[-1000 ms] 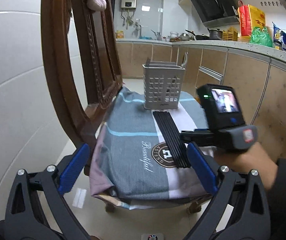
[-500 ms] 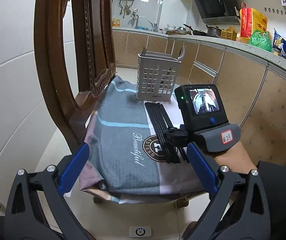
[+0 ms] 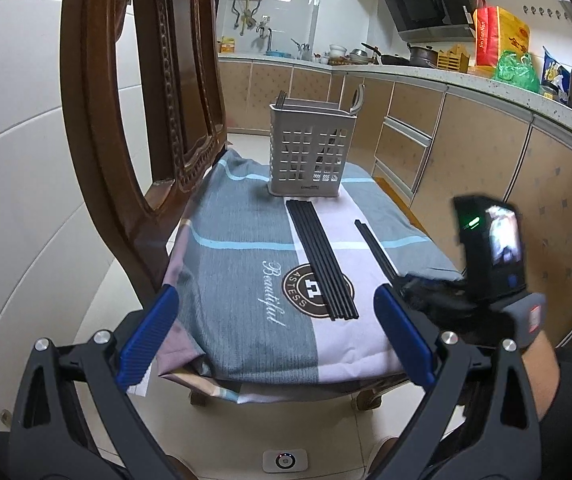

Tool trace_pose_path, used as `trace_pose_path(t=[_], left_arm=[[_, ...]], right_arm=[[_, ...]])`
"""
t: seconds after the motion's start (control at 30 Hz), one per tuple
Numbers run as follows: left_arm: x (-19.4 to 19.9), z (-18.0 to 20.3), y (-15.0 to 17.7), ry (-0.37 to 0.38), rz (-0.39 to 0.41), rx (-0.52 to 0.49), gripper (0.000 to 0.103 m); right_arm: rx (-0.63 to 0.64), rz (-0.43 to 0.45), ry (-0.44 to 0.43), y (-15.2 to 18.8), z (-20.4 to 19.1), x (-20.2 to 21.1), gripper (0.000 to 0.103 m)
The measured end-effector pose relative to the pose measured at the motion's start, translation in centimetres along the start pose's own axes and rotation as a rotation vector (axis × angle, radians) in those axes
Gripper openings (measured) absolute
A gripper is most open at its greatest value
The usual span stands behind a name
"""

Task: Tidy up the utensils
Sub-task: 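Close the right gripper on a pair of black chopsticks, then lift the pair of chopsticks off the cloth with the right gripper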

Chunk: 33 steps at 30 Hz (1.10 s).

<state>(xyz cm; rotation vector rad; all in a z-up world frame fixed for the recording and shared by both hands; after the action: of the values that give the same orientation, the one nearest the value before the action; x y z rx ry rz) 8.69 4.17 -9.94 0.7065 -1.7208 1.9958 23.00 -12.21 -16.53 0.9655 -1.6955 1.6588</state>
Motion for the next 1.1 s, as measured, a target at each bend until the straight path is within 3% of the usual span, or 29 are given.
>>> trace_pose_path(t=[0.07, 0.23, 0.5, 0.57, 0.7, 1.0, 1.1], left_arm=[[-0.1, 0.2, 0.1, -0.002, -0.003, -0.003, 0.097], [-0.3, 0.5, 0.2, -0.003, -0.005, -0.010, 0.097], [-0.7, 0.3, 0.3, -0.004, -0.021, -0.009, 0.097], [-0.8, 0.4, 0.3, -0.004, -0.027, -0.011, 0.097], [-1.0, 0.4, 0.4, -0.007, -0.030, -0.018, 0.097], [-1.3, 0.7, 0.4, -0.004, -0.033, -0.027, 0.097], [-1.3, 0.7, 0.5, -0.004, -0.037, -0.028, 0.097]], right_arm=[[0.019, 0.028, 0.016, -0.4, 0.1, 0.8, 0.013], [0.095, -0.049, 0.040, 0.2, -0.5, -0.4, 0.013], [0.197, -0.078, 0.069, 0.8, -2.5, -1.2, 0.015], [0.161, -0.070, 0.071, 0.8, -2.1, -1.1, 0.015], [0.094, -0.013, -0.026, 0.3, -1.3, 0.5, 0.015], [0.136, -0.047, -0.007, 0.3, -0.5, -0.2, 0.015], [0.144, -0.057, 0.054, 0.3, -0.5, -0.4, 0.015]])
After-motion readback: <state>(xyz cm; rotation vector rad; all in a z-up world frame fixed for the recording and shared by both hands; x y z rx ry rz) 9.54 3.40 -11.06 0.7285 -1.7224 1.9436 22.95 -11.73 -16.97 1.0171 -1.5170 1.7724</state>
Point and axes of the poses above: each gripper's, at about its wrist camera, not at the fingertips, and x roughly against the way its jaws point, z to its right, y to its underside, the point moved 3 cm from there along -x, roughly the way its jaws point, and after that the axes turned 5 degrees about -z, right-handed, at the moved point
